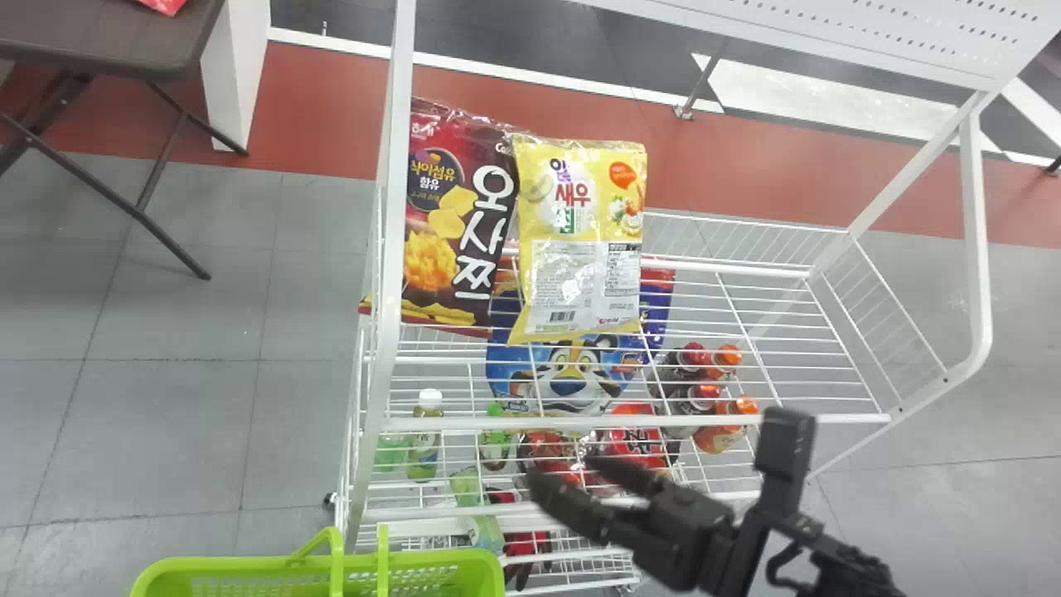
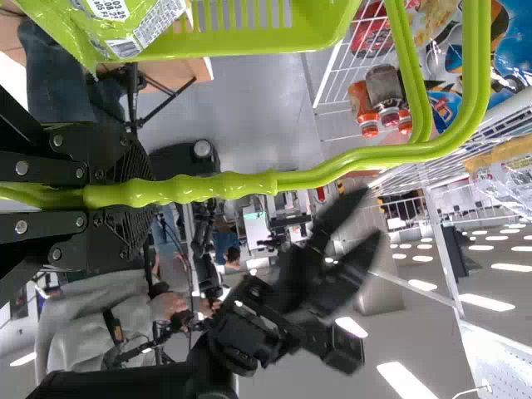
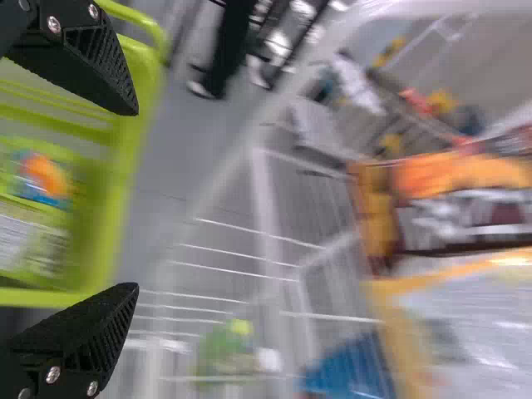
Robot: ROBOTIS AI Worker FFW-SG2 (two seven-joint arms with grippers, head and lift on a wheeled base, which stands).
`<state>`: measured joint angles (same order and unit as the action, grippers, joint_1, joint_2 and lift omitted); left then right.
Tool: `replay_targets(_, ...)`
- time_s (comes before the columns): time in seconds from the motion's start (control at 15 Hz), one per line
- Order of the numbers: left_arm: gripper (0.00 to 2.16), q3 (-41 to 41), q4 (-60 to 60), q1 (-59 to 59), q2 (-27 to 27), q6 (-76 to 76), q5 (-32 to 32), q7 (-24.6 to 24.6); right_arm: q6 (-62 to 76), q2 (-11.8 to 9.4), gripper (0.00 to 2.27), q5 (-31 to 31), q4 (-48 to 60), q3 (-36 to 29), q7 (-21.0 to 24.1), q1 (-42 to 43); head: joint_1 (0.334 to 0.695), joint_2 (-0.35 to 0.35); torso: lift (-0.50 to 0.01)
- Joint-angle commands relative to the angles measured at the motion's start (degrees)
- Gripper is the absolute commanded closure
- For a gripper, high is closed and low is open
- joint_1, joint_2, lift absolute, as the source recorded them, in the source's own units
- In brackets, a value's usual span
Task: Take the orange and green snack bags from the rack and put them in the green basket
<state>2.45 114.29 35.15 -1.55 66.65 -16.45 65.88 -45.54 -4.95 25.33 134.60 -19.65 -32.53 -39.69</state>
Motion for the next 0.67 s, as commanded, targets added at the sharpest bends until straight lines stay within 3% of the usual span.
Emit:
replay_targets(0.0,2.13,-0.08,-0.21,0.0,0.06,-0.42,-0.16,-0.05,12.71,1.79,0.07,-2.66,0.05,0.84,0.01,-1.18,0.695,-0.35,0.0)
replay_targets(0.33,2.13,-0.25,-1.44,0.0,0.15,-2.88,-0.69,-0.22,42.07,4.78,0.07,-14.44,-3.03,8.84,5.63,-4.35,0.695,-0.35,0.0)
replay_targets(0.6,2.13,-0.25,-2.23,0.0,0.15,-3.59,-0.95,0.13,45.23,5.01,0.07,-17.25,-4.87,11.56,13.19,-4.87,0.695,-0.35,0.0)
